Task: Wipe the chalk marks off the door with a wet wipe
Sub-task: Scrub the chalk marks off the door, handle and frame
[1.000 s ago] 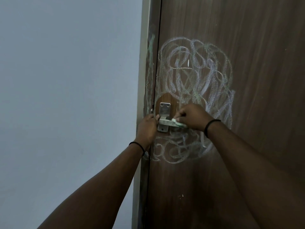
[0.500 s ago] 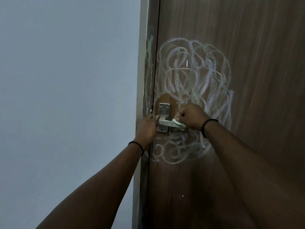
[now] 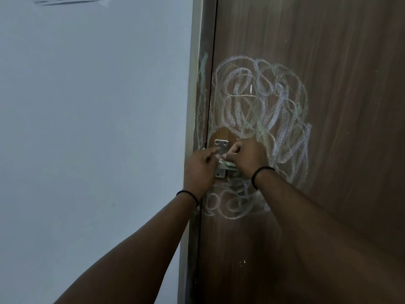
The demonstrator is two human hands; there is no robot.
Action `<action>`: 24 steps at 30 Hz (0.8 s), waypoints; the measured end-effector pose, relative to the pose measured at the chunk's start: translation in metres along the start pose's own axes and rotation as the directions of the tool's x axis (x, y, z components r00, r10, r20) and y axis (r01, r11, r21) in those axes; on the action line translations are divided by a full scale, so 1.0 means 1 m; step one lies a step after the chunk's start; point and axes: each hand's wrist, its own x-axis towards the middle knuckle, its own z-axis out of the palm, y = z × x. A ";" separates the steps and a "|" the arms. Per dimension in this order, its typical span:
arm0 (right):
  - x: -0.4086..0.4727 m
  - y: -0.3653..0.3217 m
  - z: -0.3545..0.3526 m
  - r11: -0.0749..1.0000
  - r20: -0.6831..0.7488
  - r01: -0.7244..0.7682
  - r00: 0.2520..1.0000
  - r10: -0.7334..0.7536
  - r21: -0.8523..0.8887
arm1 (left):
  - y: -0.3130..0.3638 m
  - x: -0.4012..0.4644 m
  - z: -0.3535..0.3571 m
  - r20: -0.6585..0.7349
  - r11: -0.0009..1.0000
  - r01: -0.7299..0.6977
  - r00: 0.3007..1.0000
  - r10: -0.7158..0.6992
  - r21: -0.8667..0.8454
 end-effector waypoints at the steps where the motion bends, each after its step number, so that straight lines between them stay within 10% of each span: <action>1: 0.001 -0.001 0.002 1.000 0.040 -0.023 0.999 0.024 -0.014 | 0.001 0.003 0.001 0.026 1.000 -0.026 0.999 0.026 0.015; 7: 0.016 0.006 -0.007 0.990 0.328 -0.133 0.938 0.108 0.054 | 0.002 0.009 0.008 0.077 0.984 -0.127 0.990 0.118 0.123; 15: 0.022 0.005 0.007 0.908 -0.006 -0.130 0.990 0.144 0.397 | 0.003 0.021 0.008 0.033 1.000 -0.013 0.999 0.013 -0.019; 24: 0.034 0.012 0.024 0.992 -0.003 0.122 0.993 -0.122 -0.042 | -0.005 0.024 0.018 -0.201 0.958 -0.063 0.972 0.123 0.280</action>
